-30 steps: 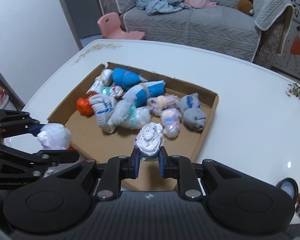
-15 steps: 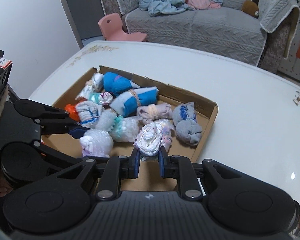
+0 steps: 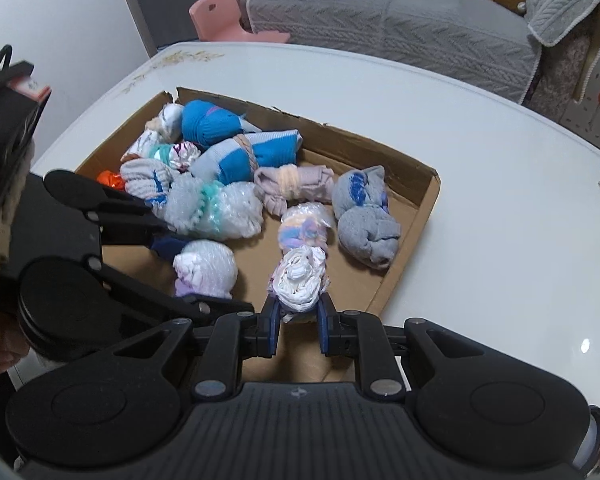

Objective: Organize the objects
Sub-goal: 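Carry both held bundles over the tray and lower them toward the socks, then open both tools to release the purple bundle and white-pink sock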

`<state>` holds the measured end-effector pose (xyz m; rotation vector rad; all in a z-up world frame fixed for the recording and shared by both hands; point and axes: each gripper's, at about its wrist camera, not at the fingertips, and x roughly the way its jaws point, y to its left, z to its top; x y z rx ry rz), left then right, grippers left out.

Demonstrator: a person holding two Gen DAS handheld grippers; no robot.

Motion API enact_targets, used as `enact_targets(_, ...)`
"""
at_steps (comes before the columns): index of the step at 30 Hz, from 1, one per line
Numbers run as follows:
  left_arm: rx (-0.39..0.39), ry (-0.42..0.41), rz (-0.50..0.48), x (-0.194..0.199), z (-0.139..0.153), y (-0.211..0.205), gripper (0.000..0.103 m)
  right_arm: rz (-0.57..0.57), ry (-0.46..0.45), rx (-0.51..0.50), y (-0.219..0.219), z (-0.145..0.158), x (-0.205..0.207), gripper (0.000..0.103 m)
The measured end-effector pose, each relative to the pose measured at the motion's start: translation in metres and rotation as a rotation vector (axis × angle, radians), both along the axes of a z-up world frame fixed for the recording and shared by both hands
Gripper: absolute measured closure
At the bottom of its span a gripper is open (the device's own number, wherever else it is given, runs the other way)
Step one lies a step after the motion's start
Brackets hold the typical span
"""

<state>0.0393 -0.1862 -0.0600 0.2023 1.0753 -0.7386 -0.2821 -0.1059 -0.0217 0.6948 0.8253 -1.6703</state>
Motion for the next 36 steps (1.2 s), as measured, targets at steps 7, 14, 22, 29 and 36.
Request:
enact_targets(7,-0.015,0.009,0.053,0.01,0.0,-0.001,0.05,0.002,-0.002,0.006,0.0,0.001,-0.002,0.086)
enact_targets(14,0.015,-0.018,0.039,0.012,0.002,-0.014,0.049,-0.008,-0.001,0.012,0.001,0.003,-0.009,0.084)
enact_targets(22,0.011,-0.004,0.044,0.013,0.002,-0.013,0.043,0.054,0.044,0.027,0.006,0.01,0.001,0.076)
enact_targets(29,-0.008,0.025,0.071,0.012,0.006,-0.01,0.041,0.059,0.093,0.018,0.011,0.015,0.003,0.05)
enact_targets(36,-0.108,0.131,0.108,0.013,0.003,-0.004,0.028,0.021,0.077,-0.019,0.019,0.027,-0.01,0.048)
